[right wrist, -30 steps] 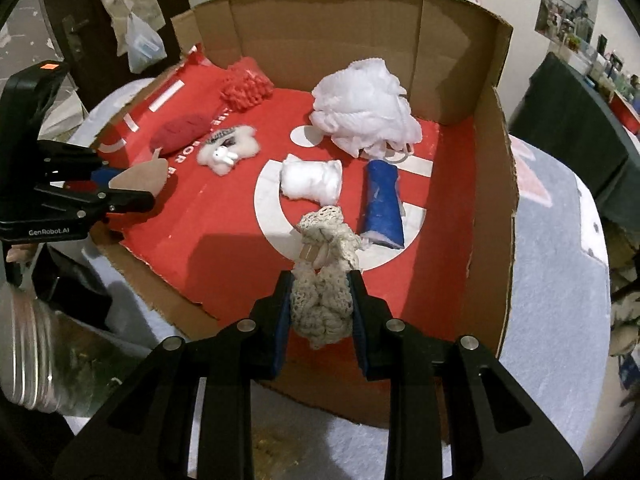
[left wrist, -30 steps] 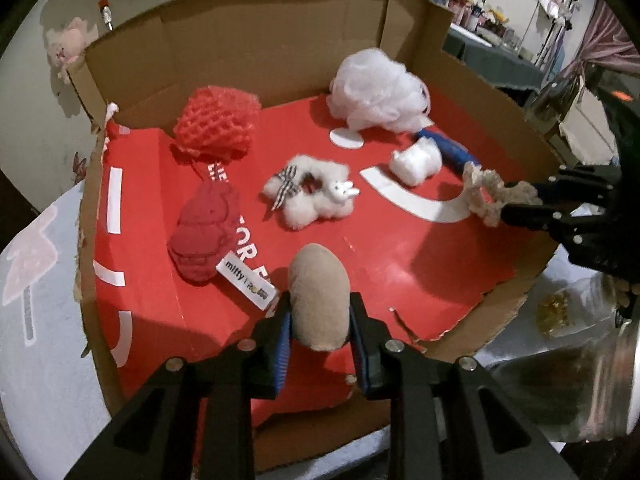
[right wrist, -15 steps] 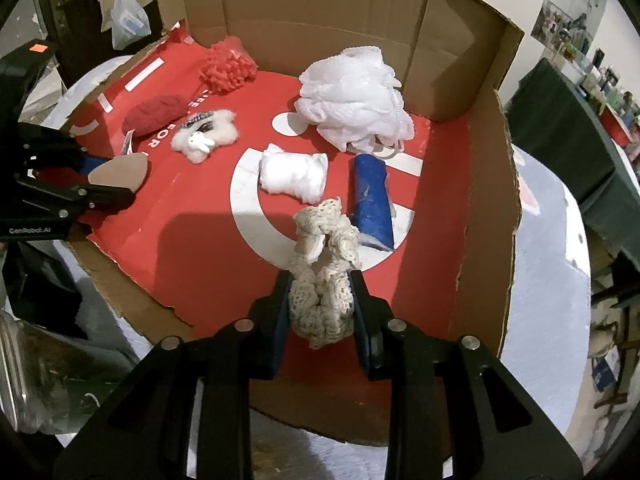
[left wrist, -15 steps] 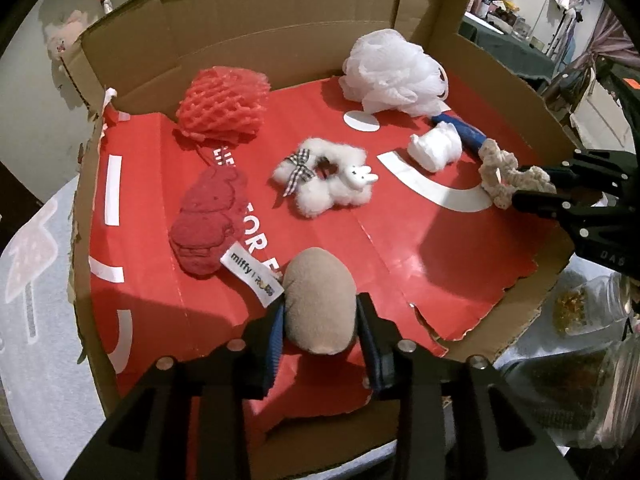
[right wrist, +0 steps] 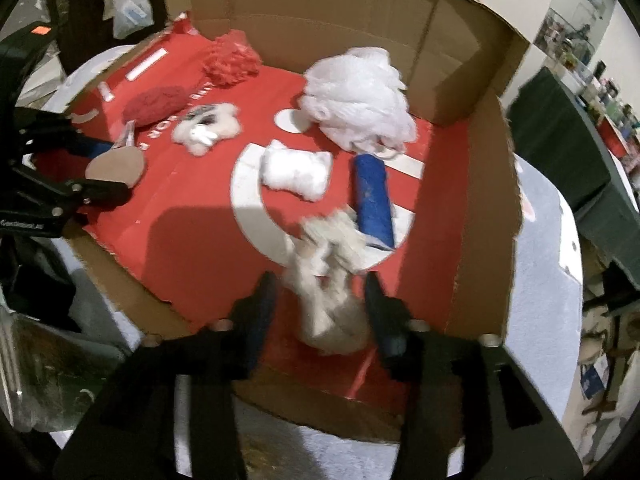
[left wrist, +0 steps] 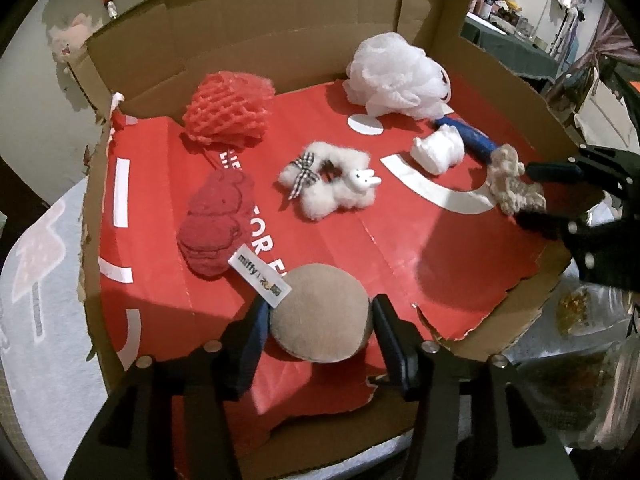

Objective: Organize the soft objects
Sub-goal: 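Withdraw both tools from the box back toward the table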

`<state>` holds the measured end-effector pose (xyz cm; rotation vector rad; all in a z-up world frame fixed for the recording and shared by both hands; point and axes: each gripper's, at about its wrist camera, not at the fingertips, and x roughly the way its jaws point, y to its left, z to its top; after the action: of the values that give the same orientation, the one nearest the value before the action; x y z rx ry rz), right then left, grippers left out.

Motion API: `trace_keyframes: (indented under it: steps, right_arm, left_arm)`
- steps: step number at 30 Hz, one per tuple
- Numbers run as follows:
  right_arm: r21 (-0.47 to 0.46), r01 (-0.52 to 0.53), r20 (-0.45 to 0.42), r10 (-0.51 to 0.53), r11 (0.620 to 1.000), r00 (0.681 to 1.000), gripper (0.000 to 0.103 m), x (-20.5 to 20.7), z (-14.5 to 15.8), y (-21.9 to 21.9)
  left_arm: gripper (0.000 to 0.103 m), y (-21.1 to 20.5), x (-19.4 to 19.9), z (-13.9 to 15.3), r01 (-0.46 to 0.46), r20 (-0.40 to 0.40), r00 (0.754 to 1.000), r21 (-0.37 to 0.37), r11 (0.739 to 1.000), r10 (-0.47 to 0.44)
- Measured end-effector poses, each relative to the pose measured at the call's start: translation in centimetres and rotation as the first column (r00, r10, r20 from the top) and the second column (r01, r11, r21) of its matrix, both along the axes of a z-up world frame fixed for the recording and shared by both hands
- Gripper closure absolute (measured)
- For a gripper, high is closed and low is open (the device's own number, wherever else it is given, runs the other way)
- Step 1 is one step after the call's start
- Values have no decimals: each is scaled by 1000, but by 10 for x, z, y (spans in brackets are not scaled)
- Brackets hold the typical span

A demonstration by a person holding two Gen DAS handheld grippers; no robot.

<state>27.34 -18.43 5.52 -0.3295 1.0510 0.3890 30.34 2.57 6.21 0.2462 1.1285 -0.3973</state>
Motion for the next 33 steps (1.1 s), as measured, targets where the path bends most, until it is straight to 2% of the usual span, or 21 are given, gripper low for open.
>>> trace_keyframes:
  steps: [3,8,10,14,19,26,29,33]
  right_arm:
    - [-31,-9,35,10,999,999,44,-7,3,7]
    - [-22,9,76,-7,1000,997,42,-15,19,6]
    - [-15,19,97,-17,1000,995,34,-21,28,4]
    - [18,30,150,-32,999,988,33,-42,52,-1]
    - [69,32,230,-48,997,972,25,-81,82,-6]
    - [150,40,349,-91,988,933,17,-151,104,-14]
    - [168,35,386,-98,985,917,16,-177,99,-14]
    - [193,19,421,-100,981,902,15,-212,79,-8]
  left_arm:
    - [40,3,-5,7,-3,29,1000,-19,1000,3]
    - [24,8,-26,30,-18,113,993,-68,998,26]
    - [19,9,-35,40,-24,142,989,-80,997,35]
    - [11,10,-63,62,-34,231,971,-97,995,56]
    - [2,8,-110,85,-28,349,934,-128,991,71]
    - [0,13,-172,92,-55,449,882,-204,977,143]
    - [0,14,-194,82,-82,462,866,-250,965,193]
    - [0,12,-219,65,-95,478,850,-276,956,223]
